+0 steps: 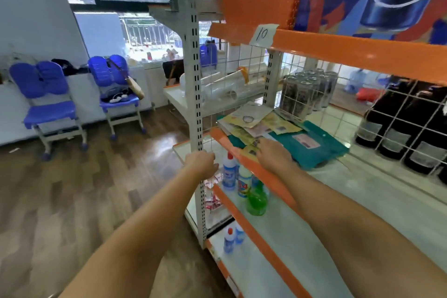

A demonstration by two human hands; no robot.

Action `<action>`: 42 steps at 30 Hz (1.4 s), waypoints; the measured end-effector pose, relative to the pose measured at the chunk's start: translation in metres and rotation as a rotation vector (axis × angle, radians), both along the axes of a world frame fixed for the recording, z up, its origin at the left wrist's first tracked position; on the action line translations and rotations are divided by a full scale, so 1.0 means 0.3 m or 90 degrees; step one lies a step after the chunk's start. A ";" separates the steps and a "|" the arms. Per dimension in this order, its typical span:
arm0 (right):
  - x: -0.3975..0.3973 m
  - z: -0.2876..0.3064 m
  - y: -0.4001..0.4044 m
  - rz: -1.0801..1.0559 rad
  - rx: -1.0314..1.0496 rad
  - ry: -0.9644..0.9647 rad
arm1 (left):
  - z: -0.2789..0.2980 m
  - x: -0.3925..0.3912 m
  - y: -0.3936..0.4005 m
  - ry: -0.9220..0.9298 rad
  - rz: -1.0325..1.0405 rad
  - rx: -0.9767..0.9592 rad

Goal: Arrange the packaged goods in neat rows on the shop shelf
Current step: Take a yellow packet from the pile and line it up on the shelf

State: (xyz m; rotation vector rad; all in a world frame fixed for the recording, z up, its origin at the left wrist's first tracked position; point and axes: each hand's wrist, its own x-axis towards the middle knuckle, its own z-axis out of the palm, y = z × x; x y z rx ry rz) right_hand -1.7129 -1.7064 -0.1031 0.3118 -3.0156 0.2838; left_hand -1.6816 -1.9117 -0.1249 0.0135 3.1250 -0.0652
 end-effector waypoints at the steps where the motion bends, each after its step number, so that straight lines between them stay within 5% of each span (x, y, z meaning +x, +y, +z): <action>1: -0.026 0.009 -0.005 -0.002 -0.002 0.006 | 0.000 -0.029 -0.008 0.004 -0.008 -0.009; 27: -0.646 0.009 -0.021 -0.154 -0.101 -0.009 | 0.103 -0.728 -0.009 0.098 -0.077 0.112; 42: -0.738 0.051 -0.128 -0.375 -0.398 -0.063 | 0.052 -0.924 0.012 0.014 -0.212 0.093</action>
